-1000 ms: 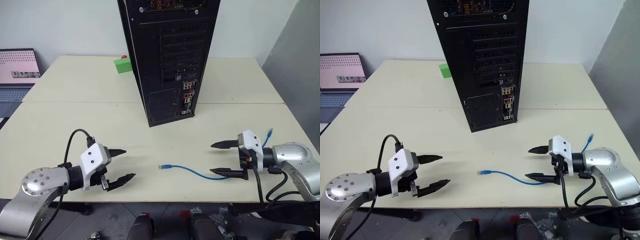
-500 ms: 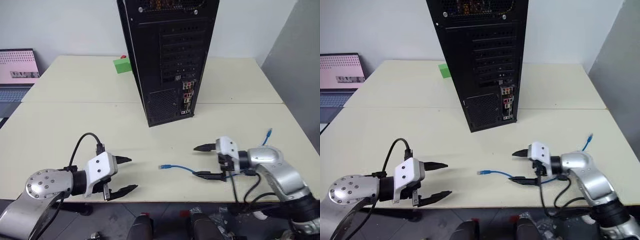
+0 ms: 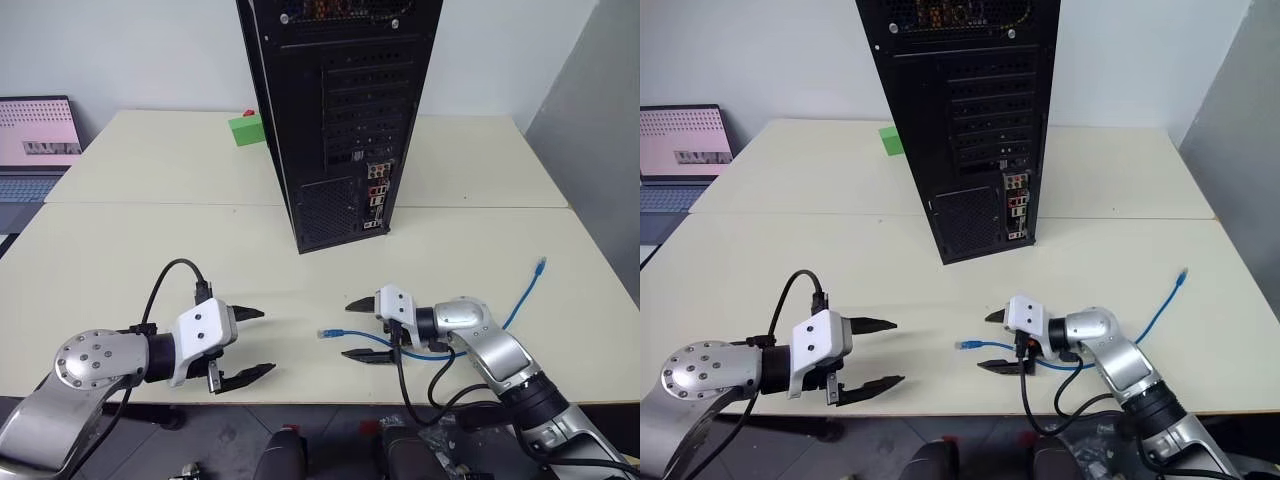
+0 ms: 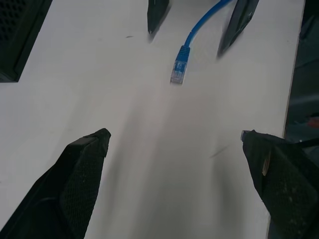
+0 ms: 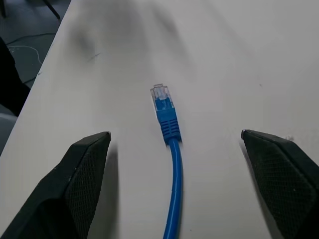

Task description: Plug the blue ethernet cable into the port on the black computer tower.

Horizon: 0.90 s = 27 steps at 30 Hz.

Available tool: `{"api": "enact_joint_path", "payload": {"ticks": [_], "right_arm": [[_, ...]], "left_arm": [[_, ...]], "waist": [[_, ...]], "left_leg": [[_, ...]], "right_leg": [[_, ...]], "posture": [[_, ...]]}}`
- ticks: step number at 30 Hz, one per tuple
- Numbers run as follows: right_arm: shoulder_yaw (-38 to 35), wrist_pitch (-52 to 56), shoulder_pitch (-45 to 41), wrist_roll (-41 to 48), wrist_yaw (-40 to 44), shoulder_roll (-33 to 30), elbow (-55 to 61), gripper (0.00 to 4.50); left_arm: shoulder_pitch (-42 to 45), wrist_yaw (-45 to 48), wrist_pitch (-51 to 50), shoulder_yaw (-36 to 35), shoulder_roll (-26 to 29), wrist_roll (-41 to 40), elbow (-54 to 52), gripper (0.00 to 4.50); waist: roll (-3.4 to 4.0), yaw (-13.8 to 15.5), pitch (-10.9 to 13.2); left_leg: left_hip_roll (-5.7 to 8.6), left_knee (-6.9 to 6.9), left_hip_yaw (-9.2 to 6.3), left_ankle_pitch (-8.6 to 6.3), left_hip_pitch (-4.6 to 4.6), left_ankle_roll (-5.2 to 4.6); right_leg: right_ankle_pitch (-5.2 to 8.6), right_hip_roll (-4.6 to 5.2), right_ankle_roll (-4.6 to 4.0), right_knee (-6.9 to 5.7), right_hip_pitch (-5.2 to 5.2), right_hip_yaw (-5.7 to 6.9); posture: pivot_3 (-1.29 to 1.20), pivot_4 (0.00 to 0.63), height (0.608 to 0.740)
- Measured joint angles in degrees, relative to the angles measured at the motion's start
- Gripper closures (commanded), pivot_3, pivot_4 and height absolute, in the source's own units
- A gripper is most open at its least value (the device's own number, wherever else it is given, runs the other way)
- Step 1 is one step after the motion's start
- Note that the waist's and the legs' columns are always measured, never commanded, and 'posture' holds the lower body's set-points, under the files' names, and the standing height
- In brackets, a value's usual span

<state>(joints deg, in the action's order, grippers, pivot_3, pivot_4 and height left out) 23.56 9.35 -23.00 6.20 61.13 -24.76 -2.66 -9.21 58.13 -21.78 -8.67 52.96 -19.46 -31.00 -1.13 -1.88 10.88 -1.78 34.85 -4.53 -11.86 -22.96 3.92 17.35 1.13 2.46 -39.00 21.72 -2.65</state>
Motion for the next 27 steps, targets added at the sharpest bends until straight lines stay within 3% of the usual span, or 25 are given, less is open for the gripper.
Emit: {"api": "enact_joint_path", "payload": {"ticks": [8, 18, 27], "right_arm": [[1.6, -4.6, -0.6, -3.0, 0.0, 0.2, -1.9, 1.9], [2.5, -9.0, -1.7, -5.6, -0.8, 0.3, -3.6, 4.28], [1.3, -1.7, -2.2, -2.6, 0.3, 0.6, -1.7, 4.45]], "left_arm": [[1.0, -0.1, 0.1, 1.8, -0.3, 0.6, 0.1, 0.0], [3.1, 0.0, 2.5, 4.4, -0.7, 2.0, 2.8, 0.0], [8.6, 0.0, 5.1, 8.6, -3.1, 4.4, 8.3, 0.0]], "waist": [[0.0, 0.0, 0.0], [-0.02, 0.0, 0.0], [-0.01, 0.0, 0.0]], "left_leg": [[0.0, 0.0, 0.0, 0.0, 0.04, 0.0], [0.0, 0.01, 0.0, 0.0, 0.07, 0.0], [0.0, 0.02, -0.01, 0.0, 0.04, 0.0]], "right_leg": [[0.0, 0.0, 0.0, -0.01, -0.03, 0.0], [0.0, -0.01, 0.0, -0.02, -0.05, 0.0], [-0.01, -0.01, -0.01, -0.03, -0.05, 0.02]], "posture": [[0.0, 0.15, 0.74], [0.0, 0.15, 0.74], [0.0, 0.15, 0.74]]}}
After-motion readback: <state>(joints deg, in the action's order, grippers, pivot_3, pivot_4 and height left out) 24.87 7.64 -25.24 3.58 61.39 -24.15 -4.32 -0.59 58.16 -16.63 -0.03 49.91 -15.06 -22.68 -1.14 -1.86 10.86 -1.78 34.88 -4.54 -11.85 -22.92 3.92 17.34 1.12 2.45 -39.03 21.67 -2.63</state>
